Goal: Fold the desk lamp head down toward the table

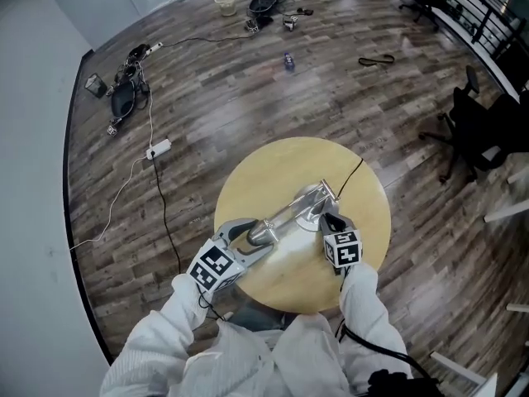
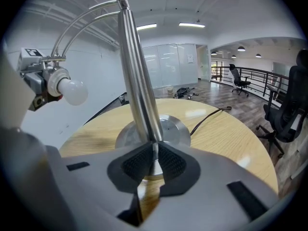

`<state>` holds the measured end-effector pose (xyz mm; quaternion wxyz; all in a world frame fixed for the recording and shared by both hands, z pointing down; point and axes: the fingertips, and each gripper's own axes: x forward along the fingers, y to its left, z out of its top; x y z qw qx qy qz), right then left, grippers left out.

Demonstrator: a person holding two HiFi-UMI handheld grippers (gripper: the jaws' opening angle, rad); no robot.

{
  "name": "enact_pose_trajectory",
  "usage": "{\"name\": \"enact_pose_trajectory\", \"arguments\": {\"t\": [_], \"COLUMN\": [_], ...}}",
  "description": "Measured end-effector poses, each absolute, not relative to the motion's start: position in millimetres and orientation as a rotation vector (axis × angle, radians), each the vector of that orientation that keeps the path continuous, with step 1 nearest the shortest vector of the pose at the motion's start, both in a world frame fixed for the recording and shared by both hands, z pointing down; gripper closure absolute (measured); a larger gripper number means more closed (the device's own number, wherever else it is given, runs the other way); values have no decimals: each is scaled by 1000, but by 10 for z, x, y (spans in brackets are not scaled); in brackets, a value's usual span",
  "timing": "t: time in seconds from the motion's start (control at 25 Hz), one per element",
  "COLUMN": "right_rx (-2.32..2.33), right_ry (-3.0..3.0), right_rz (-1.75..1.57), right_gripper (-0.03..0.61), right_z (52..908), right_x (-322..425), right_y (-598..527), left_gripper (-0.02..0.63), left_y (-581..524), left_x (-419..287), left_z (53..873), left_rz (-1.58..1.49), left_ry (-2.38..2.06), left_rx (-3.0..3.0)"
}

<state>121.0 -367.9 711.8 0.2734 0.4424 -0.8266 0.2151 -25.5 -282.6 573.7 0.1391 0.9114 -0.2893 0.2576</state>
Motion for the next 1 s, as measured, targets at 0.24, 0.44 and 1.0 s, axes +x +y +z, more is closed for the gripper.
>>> {"name": "enact_pose_trajectory", "arguments": {"t": [0.24, 0.44, 1.0], "right_rx": [1195, 1213, 1216], "right_ry": [-2225, -2233, -2249], "right_rz": [570, 571, 576], "right_gripper": [535, 535, 536], "right_z": [7141, 7137, 7144], "right_x": [1220, 1255, 1270], "right_y": [-3677, -3712, -3737], "left_gripper": [345, 345, 345], "left_y": [-2976, -3114, -3289], "left_x": [-93, 53, 248], "left_z": [6172, 6376, 6612], "left_rz": [751, 754, 797], "left_ry": [-858, -835, -762], "left_rx": [2561, 2538, 2512]}}
